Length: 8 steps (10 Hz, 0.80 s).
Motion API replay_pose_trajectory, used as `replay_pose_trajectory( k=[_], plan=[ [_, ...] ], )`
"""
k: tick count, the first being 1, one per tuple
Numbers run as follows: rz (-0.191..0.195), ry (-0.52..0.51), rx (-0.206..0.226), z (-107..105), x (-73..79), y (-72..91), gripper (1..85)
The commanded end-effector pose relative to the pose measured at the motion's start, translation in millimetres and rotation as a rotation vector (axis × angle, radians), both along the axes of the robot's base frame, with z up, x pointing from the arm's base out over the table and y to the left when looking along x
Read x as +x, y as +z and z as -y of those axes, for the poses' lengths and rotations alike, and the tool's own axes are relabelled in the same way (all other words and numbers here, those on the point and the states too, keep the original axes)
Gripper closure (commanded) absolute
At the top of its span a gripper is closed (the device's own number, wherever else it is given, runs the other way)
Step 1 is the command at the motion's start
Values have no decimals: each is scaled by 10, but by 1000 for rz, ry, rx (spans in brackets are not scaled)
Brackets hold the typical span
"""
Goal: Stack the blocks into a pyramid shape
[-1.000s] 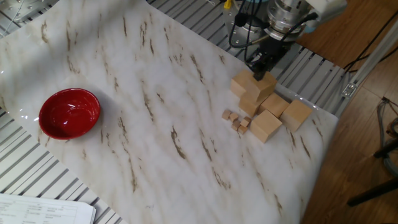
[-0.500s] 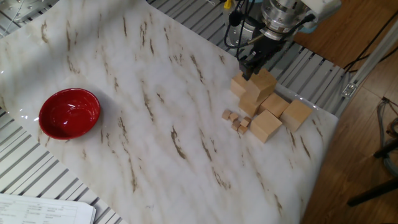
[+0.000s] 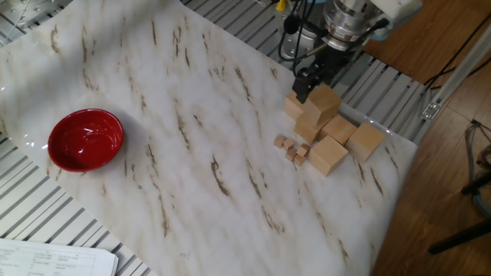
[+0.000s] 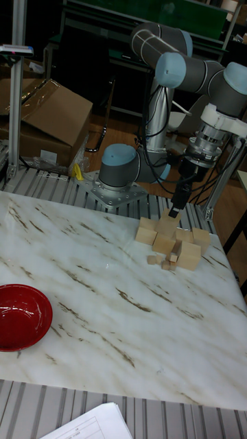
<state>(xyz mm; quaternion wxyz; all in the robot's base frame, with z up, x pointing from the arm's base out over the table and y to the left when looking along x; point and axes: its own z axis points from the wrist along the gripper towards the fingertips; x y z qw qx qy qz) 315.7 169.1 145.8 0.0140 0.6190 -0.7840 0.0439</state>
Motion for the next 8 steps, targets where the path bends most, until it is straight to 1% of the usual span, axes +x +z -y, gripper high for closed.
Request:
replay_pose_trajectory(
  k=[1, 2, 3, 4, 6, 7, 8],
  plan=[
    [-12, -38, 10, -61, -16, -26, 7],
    [-3, -82, 11, -59, -13, -47, 7],
    [-34, -118, 27, -110, -126, -75, 7],
    [-33, -126, 52, -172, -160, -104, 7],
    [-19, -132, 64, -219, -238, -210, 7],
    [-17, -130, 73, -258, -249, -231, 7],
    [-11, -116, 63, -229, -235, -232, 7]
  ],
)
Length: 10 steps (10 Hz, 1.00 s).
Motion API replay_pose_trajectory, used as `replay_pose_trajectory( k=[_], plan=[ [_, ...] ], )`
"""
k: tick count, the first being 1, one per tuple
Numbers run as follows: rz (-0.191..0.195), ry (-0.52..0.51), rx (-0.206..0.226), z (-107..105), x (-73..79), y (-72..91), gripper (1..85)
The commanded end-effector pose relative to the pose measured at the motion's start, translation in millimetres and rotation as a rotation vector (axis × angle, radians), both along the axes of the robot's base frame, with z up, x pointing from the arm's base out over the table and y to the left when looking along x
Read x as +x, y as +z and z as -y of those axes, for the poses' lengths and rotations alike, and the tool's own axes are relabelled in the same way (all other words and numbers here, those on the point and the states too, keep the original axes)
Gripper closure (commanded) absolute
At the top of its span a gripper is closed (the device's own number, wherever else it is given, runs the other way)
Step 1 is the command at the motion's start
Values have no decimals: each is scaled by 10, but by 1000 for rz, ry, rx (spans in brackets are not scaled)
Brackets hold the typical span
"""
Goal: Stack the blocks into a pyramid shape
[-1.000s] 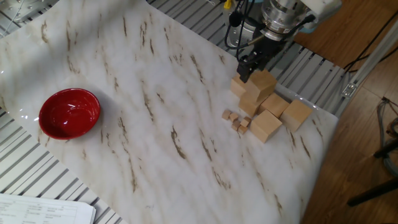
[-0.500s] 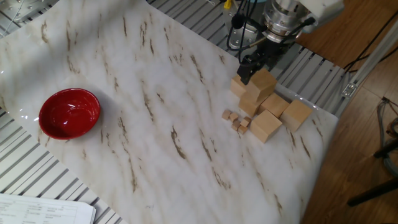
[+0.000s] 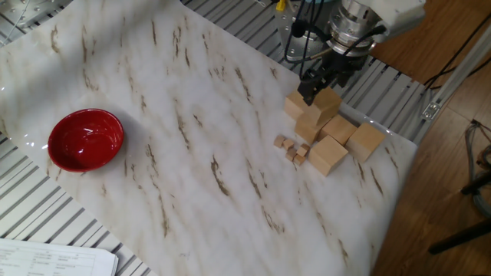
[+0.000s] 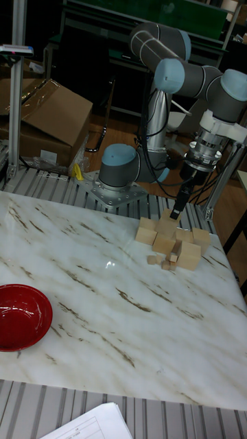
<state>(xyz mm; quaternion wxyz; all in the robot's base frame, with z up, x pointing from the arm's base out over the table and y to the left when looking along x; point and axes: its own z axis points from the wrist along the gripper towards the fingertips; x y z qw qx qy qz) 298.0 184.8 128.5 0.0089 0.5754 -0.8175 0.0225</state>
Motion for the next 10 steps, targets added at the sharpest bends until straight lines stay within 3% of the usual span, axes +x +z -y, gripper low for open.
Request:
replay_pose_trajectory(
  k=[1, 4, 10],
  plan=[
    [5, 8, -7, -24, -74, -92, 7],
    [25, 20, -6, -50, -92, -222, 7],
    [43, 35, -28, 8, -90, -309, 7]
  ],
)
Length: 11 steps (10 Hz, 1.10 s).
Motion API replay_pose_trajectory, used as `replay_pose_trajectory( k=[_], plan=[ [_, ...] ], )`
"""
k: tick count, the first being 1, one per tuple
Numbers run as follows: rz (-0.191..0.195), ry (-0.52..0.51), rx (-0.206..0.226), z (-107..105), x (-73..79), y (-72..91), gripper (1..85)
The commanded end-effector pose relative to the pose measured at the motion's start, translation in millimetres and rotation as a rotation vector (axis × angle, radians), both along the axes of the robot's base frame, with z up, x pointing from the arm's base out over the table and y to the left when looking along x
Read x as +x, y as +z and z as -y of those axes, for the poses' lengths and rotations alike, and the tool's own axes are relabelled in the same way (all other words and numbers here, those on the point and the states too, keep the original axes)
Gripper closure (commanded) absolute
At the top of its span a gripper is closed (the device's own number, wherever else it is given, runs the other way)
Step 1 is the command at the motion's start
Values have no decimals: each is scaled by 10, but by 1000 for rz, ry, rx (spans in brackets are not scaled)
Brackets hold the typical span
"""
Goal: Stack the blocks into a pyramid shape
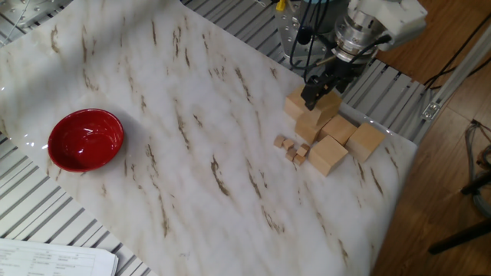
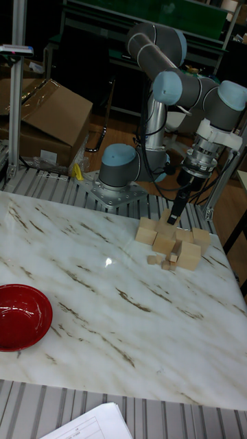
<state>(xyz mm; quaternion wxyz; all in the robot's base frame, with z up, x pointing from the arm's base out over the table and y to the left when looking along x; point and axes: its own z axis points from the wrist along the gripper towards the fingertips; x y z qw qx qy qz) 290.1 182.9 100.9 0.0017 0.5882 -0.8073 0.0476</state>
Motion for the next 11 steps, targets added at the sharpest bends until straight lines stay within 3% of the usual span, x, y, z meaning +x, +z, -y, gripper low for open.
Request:
replay_pose_trajectory(
  k=[1, 9, 11],
  plan=[
    [7, 4, 3, -5, -2, -44, 7],
    [40, 15, 16, 13, 50, -211, 10],
    [47, -11, 21, 8, 59, -212, 130]
  ],
)
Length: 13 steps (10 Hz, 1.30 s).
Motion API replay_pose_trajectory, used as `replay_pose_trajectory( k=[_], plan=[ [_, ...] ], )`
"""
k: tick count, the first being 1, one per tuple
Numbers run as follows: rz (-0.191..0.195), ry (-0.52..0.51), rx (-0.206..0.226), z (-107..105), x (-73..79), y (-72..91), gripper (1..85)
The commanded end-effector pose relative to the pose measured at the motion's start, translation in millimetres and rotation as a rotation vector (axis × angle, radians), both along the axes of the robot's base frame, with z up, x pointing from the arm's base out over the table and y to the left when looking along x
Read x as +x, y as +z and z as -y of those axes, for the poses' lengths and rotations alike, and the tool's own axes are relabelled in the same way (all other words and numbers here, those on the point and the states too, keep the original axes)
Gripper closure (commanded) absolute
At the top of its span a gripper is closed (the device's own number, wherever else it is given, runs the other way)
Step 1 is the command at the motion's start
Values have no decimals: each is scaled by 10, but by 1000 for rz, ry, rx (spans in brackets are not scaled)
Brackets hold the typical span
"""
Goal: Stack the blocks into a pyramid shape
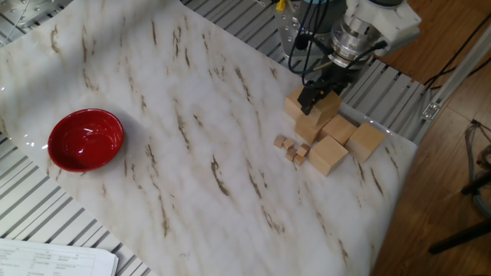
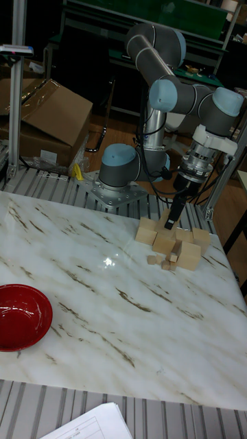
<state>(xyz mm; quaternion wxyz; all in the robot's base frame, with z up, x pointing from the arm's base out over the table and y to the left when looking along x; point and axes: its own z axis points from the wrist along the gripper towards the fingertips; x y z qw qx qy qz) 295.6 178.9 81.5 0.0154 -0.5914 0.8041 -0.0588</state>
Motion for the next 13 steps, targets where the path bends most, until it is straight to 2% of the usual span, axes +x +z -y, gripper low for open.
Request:
replay_pose_trajectory(
  k=[1, 3, 4, 5, 6, 7, 8, 9, 11, 13],
  plan=[
    [15, -38, 23, -38, 22, -15, 223],
    [16, -72, 26, -41, 3, 10, 310],
    [6, -93, 3, 15, -58, 87, 347],
    [-6, -112, -2, 33, -125, 139, 420],
    [8, -115, 25, -24, -90, 146, 423],
    [6, -120, 38, -51, -94, 148, 427],
    [15, -109, 26, -8, -63, 168, 433],
    [41, -96, 11, 61, 18, 197, 503],
    [46, -124, 7, 141, 70, 272, 613],
    [42, -115, -53, 332, 161, 423, 643]
  ],
)
